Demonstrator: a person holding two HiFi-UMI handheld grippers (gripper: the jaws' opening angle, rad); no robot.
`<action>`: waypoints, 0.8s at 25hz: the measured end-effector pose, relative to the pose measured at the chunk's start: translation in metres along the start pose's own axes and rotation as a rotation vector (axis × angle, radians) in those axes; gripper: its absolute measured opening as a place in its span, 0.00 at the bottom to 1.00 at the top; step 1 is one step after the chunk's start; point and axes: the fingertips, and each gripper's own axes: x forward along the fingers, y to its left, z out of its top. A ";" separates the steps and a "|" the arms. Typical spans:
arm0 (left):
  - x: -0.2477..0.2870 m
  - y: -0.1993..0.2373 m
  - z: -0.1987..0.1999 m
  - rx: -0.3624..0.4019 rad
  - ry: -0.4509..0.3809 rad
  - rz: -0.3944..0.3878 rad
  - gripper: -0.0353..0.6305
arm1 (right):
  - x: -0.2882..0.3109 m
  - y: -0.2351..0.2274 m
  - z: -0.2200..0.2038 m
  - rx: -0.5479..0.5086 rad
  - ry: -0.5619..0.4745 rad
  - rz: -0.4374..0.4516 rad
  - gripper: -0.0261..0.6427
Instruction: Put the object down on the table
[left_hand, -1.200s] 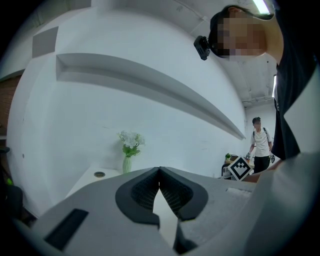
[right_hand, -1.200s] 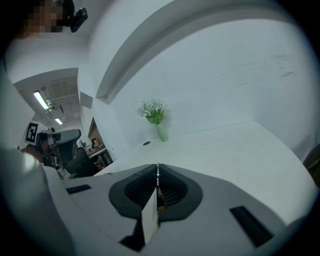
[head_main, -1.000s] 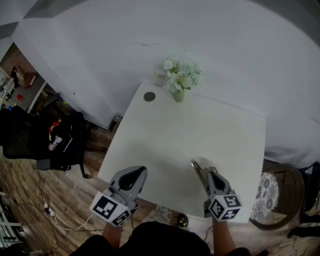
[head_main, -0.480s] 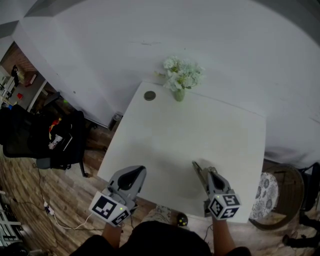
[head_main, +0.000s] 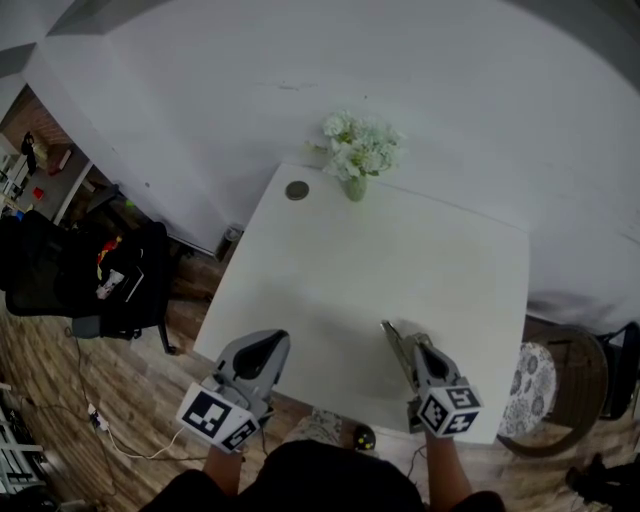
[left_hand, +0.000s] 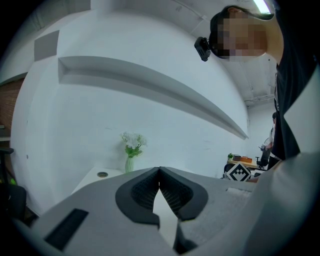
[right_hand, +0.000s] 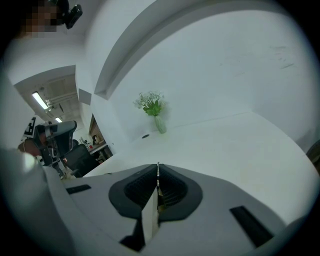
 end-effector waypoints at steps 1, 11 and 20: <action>-0.001 0.000 0.000 0.000 0.001 0.001 0.05 | 0.000 0.000 -0.001 0.002 0.001 0.001 0.06; -0.004 -0.003 0.003 0.003 -0.002 0.004 0.05 | -0.004 -0.002 -0.012 0.015 0.020 0.015 0.06; -0.005 -0.005 0.002 0.002 -0.006 0.007 0.05 | -0.002 -0.005 -0.020 0.028 0.031 0.018 0.06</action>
